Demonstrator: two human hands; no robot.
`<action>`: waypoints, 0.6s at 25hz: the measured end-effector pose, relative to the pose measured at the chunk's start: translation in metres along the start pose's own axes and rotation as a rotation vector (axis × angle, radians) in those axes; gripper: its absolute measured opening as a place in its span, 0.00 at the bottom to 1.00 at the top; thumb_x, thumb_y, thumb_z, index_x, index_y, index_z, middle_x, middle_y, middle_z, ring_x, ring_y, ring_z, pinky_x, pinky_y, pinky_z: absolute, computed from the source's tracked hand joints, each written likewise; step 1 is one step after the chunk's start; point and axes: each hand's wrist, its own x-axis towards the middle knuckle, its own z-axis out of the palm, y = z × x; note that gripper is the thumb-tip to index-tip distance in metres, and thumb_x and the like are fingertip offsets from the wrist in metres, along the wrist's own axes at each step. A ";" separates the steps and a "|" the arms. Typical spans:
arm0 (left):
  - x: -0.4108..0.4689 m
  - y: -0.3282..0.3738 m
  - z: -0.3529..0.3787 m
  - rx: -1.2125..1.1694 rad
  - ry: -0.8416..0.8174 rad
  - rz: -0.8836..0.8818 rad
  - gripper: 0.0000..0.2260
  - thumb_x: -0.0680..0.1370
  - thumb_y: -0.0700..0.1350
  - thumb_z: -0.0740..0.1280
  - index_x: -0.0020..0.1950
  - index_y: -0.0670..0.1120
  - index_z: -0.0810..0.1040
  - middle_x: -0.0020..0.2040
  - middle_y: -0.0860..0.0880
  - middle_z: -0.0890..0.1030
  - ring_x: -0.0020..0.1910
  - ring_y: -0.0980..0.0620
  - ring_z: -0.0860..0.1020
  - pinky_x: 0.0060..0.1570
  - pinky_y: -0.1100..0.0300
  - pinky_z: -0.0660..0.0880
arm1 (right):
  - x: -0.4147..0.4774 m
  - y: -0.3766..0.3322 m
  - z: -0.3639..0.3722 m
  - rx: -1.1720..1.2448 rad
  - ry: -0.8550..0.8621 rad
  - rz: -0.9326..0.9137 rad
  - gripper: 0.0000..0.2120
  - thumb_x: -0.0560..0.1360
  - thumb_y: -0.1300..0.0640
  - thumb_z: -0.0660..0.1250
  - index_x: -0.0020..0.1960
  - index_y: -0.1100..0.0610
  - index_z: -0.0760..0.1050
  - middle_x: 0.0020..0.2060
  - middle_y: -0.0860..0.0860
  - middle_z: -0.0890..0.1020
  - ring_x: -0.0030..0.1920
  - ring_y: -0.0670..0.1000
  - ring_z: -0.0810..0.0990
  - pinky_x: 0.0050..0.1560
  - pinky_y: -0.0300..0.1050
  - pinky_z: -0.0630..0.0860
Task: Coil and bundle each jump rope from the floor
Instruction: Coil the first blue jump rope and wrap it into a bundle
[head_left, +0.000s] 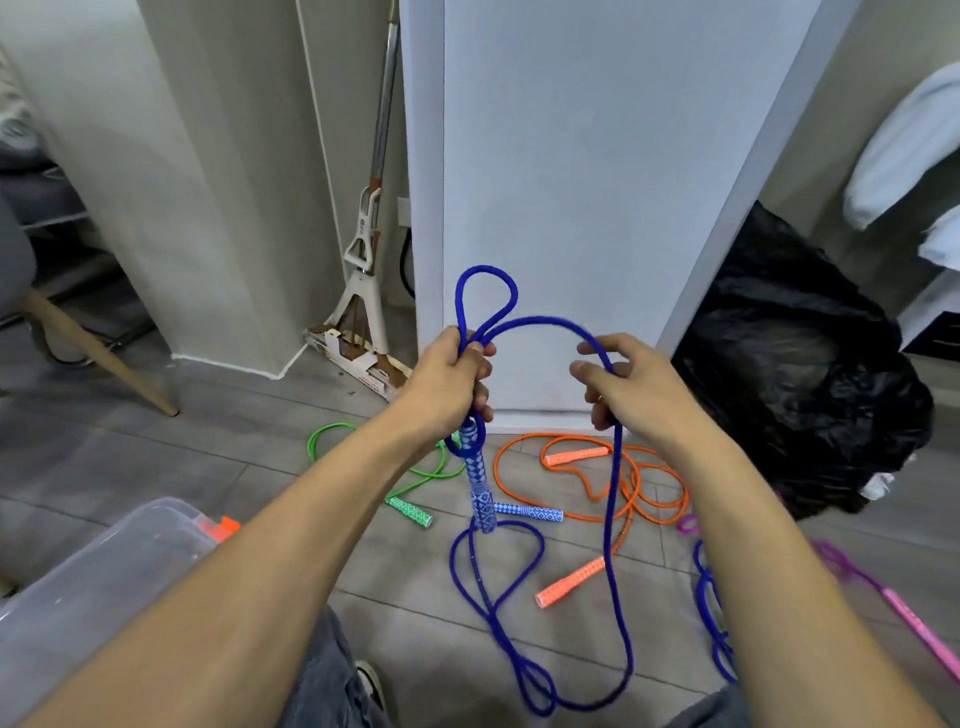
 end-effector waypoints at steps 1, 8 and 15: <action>-0.001 -0.001 0.002 0.020 -0.024 -0.008 0.09 0.85 0.40 0.53 0.51 0.44 0.71 0.37 0.48 0.69 0.26 0.53 0.67 0.29 0.57 0.73 | 0.000 -0.003 0.005 0.013 -0.013 -0.053 0.06 0.79 0.57 0.69 0.55 0.55 0.79 0.32 0.55 0.78 0.25 0.50 0.73 0.28 0.40 0.73; 0.006 0.006 -0.011 0.011 0.123 -0.029 0.10 0.86 0.43 0.52 0.50 0.44 0.71 0.35 0.49 0.68 0.22 0.57 0.63 0.27 0.59 0.66 | -0.004 0.007 -0.005 -0.081 -0.084 -0.171 0.12 0.82 0.54 0.64 0.43 0.54 0.83 0.26 0.49 0.72 0.26 0.48 0.66 0.29 0.41 0.64; -0.005 -0.005 0.001 0.031 -0.138 -0.136 0.11 0.85 0.42 0.55 0.51 0.41 0.75 0.32 0.51 0.67 0.27 0.55 0.67 0.33 0.59 0.73 | -0.002 0.000 0.015 -0.135 0.244 -0.197 0.15 0.83 0.57 0.56 0.48 0.54 0.81 0.30 0.53 0.74 0.29 0.49 0.68 0.35 0.45 0.64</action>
